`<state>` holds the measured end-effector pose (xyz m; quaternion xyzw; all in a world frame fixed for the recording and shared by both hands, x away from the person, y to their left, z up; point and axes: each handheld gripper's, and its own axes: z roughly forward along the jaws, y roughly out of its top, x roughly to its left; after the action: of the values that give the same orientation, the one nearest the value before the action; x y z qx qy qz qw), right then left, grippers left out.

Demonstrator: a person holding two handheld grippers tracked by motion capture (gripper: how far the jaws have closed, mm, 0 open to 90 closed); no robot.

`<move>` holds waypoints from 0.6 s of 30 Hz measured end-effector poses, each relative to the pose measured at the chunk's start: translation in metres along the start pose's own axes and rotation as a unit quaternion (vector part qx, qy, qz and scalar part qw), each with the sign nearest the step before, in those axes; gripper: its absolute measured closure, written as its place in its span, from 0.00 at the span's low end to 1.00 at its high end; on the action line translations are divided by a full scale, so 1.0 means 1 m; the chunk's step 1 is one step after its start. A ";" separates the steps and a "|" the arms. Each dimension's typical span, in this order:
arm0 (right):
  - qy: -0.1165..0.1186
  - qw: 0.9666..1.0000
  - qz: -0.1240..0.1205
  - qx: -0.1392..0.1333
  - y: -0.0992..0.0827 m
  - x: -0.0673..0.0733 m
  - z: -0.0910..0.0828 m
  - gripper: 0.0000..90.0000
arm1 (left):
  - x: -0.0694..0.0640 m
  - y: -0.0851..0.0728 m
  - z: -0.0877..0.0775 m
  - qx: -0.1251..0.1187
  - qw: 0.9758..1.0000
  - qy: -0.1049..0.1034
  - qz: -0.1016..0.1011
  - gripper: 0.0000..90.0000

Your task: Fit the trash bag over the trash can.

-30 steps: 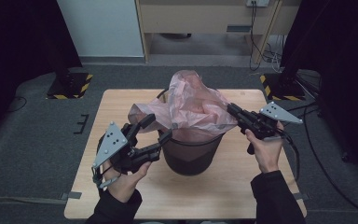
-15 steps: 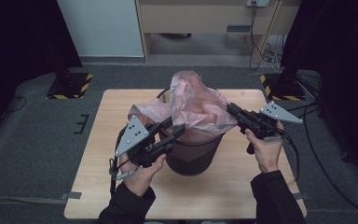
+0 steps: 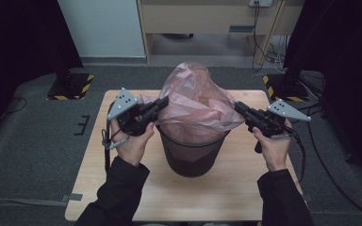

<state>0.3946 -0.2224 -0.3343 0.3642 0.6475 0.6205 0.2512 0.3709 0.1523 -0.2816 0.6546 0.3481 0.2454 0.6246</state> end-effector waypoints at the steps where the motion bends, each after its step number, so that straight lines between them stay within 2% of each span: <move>1: -0.003 1.000 -0.001 0.002 0.000 -0.002 0.001 0.96 | 0.007 0.001 0.003 0.004 1.000 0.008 -0.001 1.00; 5: -0.016 1.000 -0.002 0.014 0.002 -0.010 0.008 0.96 | 0.036 -0.002 0.017 0.030 0.999 0.041 -0.016 0.99; 6: -0.017 1.000 0.000 0.017 0.003 -0.012 0.010 0.96 | 0.046 -0.005 0.020 0.036 0.998 0.051 -0.028 0.99; 7: -0.018 1.000 0.001 0.021 0.003 -0.014 0.013 0.96 | 0.053 -0.007 0.023 0.043 0.997 0.059 -0.029 0.99; 12: -0.028 0.999 -0.002 0.039 0.001 -0.020 0.025 0.97 | 0.076 -0.019 0.031 0.064 0.995 0.071 -0.041 0.99; 16: -0.035 0.999 0.006 0.041 -0.003 -0.027 0.031 0.97 | 0.087 -0.028 0.038 0.073 0.994 0.073 -0.047 0.99; 18: -0.040 0.998 0.007 0.041 -0.006 -0.030 0.034 0.97 | 0.092 -0.033 0.043 0.081 0.992 0.079 -0.052 1.00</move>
<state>0.4381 -0.2245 -0.3480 0.4033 0.6592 0.5802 0.2571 0.4573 0.1939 -0.3287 0.6627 0.4488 0.2348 0.5516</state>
